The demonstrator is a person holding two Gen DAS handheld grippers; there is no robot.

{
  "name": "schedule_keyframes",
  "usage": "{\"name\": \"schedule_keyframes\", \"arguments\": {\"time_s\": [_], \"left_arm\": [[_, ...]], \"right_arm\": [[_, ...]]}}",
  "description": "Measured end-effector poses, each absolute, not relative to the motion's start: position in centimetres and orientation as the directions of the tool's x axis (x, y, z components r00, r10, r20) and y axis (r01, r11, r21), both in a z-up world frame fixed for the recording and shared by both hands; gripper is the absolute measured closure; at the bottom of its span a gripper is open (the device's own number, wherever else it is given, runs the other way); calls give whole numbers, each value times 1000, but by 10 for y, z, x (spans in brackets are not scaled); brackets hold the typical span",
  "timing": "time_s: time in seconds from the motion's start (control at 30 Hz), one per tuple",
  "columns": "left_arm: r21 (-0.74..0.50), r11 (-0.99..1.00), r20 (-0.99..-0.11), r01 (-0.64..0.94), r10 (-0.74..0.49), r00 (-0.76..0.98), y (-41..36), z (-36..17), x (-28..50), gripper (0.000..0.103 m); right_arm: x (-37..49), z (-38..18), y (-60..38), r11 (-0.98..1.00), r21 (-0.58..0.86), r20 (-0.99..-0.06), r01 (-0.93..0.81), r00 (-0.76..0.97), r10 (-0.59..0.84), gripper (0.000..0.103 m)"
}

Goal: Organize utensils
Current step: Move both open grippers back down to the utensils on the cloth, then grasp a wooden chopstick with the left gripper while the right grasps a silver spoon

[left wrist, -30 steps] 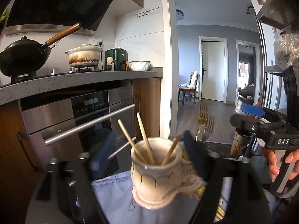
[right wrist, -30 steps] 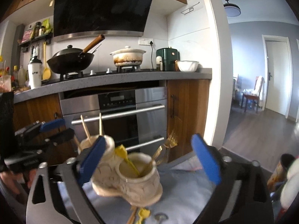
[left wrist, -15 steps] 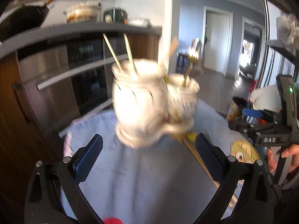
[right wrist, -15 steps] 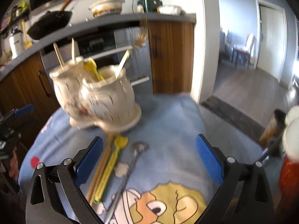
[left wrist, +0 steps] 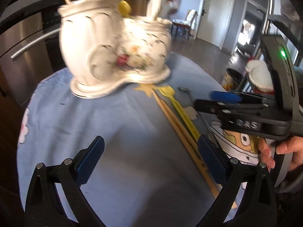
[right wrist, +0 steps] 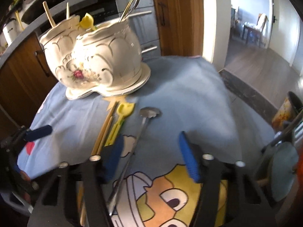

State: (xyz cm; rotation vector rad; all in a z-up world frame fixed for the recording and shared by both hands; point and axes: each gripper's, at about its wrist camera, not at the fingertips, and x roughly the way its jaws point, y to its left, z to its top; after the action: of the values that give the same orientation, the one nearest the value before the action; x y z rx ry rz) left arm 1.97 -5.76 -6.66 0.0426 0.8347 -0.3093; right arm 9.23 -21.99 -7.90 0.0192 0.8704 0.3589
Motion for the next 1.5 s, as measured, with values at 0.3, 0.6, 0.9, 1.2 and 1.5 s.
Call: {"name": "schedule_keyframes", "arguments": {"time_s": [0.3, 0.6, 0.9, 1.2, 1.5], "left_arm": [[5, 959, -783, 282, -171, 598, -82, -79, 21, 23], [30, 955, -792, 294, -156, 590, -89, -75, 48, 77], [12, 947, -826, 322, -172, 537, -57, -70, 41, 97], [45, 933, -846, 357, -155, 510, -39, -69, 25, 97], [40, 936, -825, 351, -167, 540, -40, -69, 31, 97]], "right_arm": [[92, -85, -208, 931, 135, -763, -339, 564, 317, 77], [112, -84, -206, 932, 107, -771, -345, 564, 297, 92], [99, -80, -219, 915, 134, -760, -380, 553, 341, 99], [70, -65, -217, 888, 98, -694, -450, 609, 385, 100], [52, -46, -209, 871, 72, -642, -487, 645, 414, 101]]}}
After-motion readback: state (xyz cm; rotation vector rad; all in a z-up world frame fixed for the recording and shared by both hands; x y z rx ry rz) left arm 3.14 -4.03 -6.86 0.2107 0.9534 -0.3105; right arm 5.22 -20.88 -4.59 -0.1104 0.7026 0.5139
